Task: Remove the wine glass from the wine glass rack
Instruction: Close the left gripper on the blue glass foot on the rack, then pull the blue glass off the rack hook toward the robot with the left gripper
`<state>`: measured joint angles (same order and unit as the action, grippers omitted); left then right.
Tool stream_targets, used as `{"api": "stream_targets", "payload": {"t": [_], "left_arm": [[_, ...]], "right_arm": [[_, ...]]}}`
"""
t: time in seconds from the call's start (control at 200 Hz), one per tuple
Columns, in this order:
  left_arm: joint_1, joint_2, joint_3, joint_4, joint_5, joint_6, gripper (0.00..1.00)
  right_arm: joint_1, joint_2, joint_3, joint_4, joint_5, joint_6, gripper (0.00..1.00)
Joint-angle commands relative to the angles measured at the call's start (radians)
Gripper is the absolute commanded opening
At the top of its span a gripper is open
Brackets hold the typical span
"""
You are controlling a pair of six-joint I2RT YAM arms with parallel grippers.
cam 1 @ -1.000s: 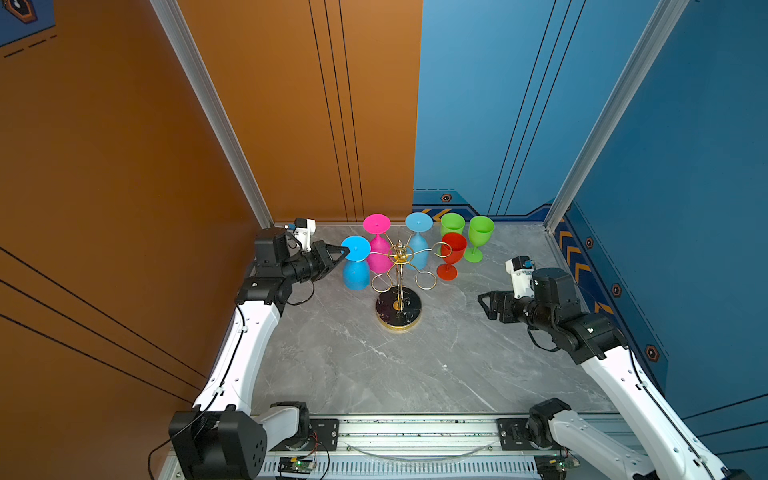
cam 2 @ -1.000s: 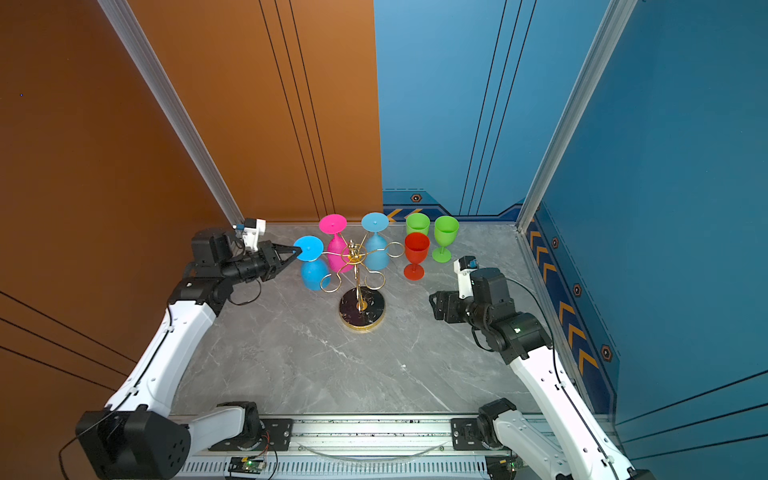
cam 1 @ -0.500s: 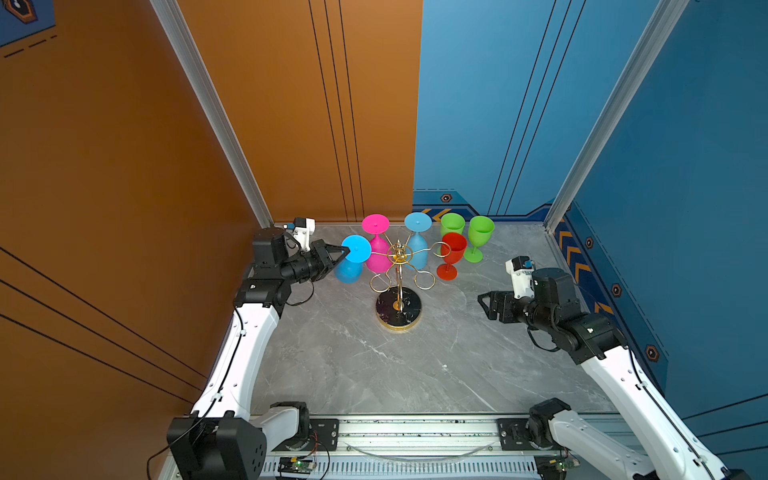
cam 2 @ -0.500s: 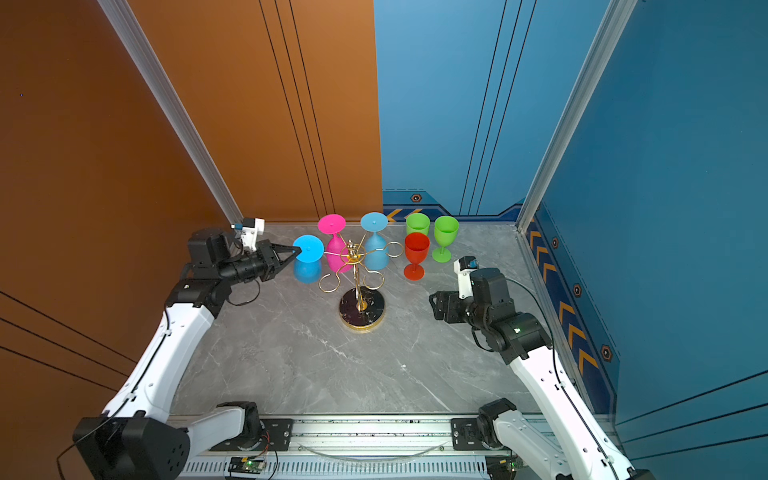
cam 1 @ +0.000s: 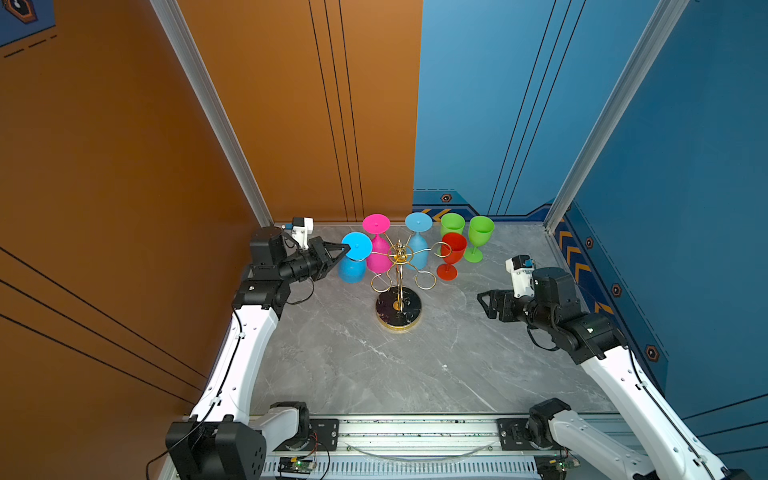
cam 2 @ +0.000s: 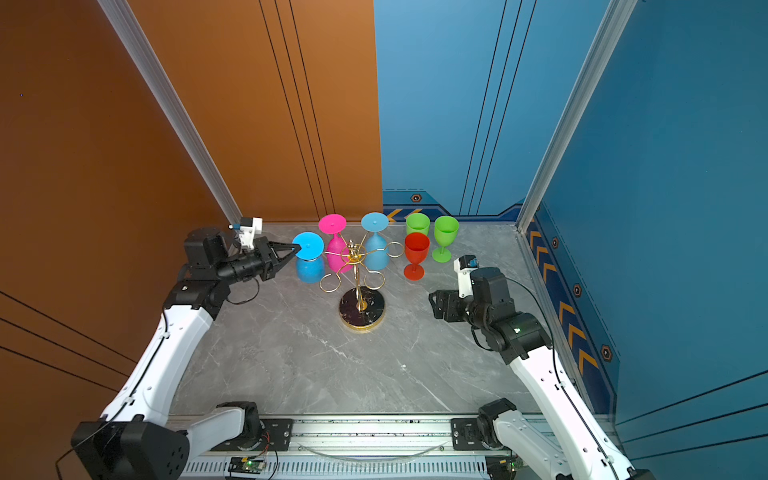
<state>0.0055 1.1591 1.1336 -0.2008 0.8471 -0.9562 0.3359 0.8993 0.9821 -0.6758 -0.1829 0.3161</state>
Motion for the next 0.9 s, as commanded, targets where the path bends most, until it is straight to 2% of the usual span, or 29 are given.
{"api": "stream_targets", "payload": {"t": [0.0, 0.896], "left_arm": [[-0.003, -0.019, 0.013, 0.083, 0.053, -0.069, 0.0], [-0.066, 0.059, 0.059, 0.084, 0.109, -0.088, 0.0]], "right_arm": [[0.005, 0.001, -0.013, 0.016, -0.013, 0.014, 0.84], [0.004, -0.006, -0.032, 0.021, -0.006, 0.015, 0.84]]}}
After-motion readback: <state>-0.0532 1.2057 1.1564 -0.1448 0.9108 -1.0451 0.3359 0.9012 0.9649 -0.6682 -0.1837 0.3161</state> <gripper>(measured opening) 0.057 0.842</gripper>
